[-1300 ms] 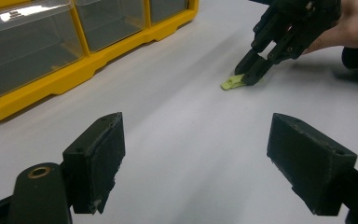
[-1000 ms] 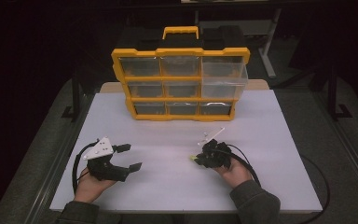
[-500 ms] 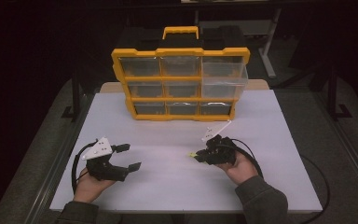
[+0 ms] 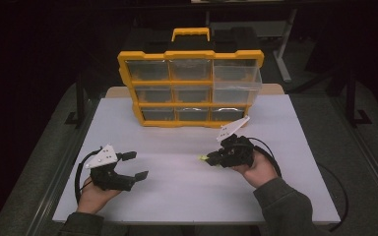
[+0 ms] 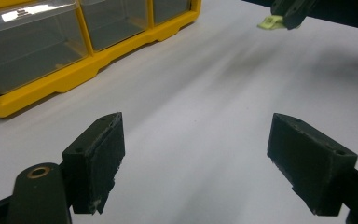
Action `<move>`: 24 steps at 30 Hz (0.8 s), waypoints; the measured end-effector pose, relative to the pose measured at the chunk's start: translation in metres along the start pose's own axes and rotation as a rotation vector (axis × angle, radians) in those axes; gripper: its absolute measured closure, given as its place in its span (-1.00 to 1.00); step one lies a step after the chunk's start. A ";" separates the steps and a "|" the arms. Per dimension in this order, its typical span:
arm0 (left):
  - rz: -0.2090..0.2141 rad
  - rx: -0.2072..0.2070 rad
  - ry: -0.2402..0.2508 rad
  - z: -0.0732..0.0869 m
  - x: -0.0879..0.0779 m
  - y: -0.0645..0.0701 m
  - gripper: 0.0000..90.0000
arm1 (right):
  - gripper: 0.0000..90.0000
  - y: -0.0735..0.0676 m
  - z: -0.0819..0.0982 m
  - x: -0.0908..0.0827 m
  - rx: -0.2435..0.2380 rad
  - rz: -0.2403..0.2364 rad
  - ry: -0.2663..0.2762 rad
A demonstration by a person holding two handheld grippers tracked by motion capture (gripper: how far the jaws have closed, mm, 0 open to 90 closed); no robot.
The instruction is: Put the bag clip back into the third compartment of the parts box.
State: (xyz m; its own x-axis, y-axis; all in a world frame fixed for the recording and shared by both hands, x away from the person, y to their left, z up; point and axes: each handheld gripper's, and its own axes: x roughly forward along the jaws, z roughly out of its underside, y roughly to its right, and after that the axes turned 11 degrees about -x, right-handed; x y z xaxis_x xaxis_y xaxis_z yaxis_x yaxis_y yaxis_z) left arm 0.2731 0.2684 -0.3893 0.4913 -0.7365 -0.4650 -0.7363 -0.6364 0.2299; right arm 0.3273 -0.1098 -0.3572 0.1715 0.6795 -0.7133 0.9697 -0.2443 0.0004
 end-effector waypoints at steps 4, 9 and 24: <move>0.002 0.005 0.002 -0.001 0.000 0.000 -0.58 | 0.71 0.000 -0.005 -0.009 -0.011 -0.010 0.017; 0.000 0.003 0.004 -0.001 -0.001 -0.001 -0.57 | 0.71 -0.002 -0.015 -0.018 -0.043 -0.015 0.020; 0.001 -0.007 0.017 -0.001 -0.002 0.000 -0.57 | 0.71 -0.005 -0.046 -0.053 -0.115 -0.020 0.033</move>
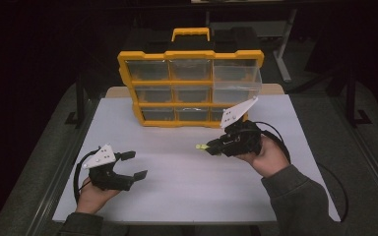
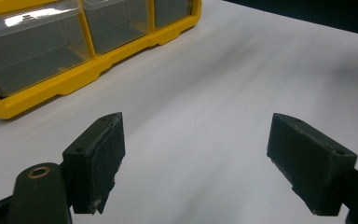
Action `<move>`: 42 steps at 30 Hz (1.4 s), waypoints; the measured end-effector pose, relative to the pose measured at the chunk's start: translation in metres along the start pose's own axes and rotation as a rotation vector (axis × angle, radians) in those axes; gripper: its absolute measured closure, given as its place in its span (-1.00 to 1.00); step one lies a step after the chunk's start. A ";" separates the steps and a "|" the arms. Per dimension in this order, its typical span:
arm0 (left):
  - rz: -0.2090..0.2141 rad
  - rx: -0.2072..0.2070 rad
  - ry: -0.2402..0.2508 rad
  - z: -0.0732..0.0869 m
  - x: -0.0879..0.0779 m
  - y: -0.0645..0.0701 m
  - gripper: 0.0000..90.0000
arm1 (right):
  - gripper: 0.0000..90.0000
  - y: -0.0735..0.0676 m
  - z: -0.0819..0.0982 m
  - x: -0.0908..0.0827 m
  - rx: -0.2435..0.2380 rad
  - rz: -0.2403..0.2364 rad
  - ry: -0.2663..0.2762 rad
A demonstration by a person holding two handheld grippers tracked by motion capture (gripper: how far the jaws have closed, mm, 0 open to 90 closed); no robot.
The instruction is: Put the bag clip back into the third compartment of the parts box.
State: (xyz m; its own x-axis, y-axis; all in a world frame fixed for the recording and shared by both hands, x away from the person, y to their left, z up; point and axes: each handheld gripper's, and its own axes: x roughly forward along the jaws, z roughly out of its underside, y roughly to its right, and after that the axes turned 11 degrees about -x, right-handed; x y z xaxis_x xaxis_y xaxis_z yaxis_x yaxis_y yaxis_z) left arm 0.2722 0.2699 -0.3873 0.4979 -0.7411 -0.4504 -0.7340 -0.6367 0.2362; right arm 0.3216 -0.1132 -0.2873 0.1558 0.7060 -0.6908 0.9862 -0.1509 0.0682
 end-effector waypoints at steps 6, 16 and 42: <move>-0.003 0.004 -0.007 0.000 -0.001 0.000 -0.57 | 0.71 0.004 -0.011 -0.013 -0.012 -0.010 0.027; -0.005 0.006 -0.010 -0.001 -0.001 -0.001 -0.57 | 0.71 0.010 -0.031 -0.034 -0.013 -0.024 0.040; -0.009 0.007 -0.011 -0.001 -0.002 -0.001 -0.57 | 0.71 0.032 -0.072 -0.070 -0.044 0.005 0.045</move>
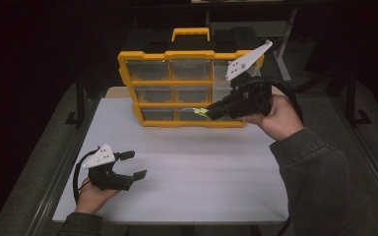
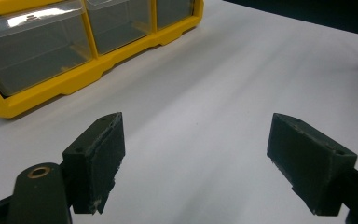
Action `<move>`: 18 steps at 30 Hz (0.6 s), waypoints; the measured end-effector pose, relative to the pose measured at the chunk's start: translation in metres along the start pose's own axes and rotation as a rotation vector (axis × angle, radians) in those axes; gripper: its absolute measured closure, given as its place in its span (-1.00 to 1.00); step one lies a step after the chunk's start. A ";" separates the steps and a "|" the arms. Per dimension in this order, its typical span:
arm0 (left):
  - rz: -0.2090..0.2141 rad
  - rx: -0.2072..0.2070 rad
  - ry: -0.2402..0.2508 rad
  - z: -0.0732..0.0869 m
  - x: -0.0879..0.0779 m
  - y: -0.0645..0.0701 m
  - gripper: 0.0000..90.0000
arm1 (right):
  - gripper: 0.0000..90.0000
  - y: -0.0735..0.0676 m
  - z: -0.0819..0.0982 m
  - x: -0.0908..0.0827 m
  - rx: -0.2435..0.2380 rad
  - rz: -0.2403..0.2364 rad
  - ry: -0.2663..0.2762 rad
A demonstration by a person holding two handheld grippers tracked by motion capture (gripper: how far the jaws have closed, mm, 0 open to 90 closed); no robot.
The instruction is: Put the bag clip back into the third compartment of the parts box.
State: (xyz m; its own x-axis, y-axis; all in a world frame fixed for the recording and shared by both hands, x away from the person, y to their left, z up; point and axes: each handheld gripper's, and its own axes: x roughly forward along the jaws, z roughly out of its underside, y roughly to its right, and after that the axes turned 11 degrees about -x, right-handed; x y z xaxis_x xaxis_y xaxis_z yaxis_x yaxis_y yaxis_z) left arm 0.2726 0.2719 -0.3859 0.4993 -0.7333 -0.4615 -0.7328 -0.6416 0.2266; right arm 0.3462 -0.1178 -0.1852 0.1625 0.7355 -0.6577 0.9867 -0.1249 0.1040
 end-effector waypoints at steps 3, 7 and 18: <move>0.001 0.006 -0.001 0.000 0.000 0.000 -0.57 | 0.71 0.003 -0.004 -0.004 -0.008 0.010 0.006; 0.000 -0.009 0.002 0.000 0.000 0.000 -0.57 | 0.71 0.005 -0.009 -0.009 0.008 0.015 0.015; -0.002 -0.011 -0.003 0.000 -0.001 -0.001 -0.58 | 0.71 0.014 -0.023 -0.025 -0.002 0.042 0.021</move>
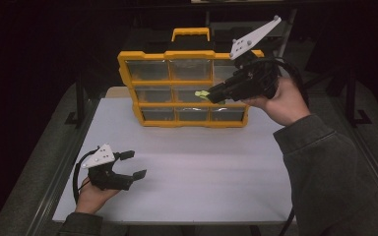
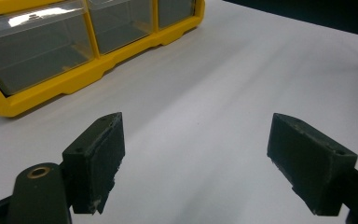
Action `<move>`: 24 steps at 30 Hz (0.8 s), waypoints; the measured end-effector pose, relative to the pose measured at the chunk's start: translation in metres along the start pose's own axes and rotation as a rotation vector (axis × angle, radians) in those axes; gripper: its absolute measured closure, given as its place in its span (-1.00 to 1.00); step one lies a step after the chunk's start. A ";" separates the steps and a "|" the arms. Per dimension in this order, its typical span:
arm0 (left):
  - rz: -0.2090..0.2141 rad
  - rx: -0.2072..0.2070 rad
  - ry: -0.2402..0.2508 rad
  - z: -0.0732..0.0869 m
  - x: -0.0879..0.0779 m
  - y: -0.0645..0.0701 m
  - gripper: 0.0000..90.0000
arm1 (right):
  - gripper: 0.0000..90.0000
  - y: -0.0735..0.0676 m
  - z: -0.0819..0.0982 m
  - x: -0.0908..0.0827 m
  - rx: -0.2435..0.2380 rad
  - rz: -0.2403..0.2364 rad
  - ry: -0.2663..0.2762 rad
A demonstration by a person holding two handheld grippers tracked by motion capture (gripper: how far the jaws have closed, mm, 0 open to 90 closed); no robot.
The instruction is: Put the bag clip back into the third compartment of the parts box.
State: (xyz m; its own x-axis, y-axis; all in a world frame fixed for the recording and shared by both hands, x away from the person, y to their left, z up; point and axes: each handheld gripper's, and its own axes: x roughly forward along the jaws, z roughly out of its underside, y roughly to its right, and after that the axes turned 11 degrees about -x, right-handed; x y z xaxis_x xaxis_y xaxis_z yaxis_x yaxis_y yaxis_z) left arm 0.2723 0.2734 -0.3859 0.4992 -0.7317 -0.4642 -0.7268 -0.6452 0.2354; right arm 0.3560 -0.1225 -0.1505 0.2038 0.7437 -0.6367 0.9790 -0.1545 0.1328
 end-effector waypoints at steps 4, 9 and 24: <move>0.001 0.001 0.003 0.000 0.000 0.000 -0.58 | 0.71 0.004 -0.004 -0.006 0.004 0.012 0.004; -0.001 0.002 0.004 0.000 -0.001 -0.001 -0.58 | 0.71 0.010 -0.009 -0.016 0.018 0.033 0.003; 0.001 -0.004 0.008 0.000 -0.002 -0.001 -0.58 | 0.71 0.036 -0.019 -0.036 0.054 0.098 -0.010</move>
State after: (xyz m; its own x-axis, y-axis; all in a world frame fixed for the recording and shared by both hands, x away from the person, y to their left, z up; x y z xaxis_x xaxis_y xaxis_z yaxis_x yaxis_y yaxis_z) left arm 0.2724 0.2755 -0.3855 0.5022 -0.7340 -0.4572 -0.7254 -0.6454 0.2392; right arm 0.3840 -0.1425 -0.1083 0.2982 0.7165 -0.6306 0.9530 -0.2610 0.1540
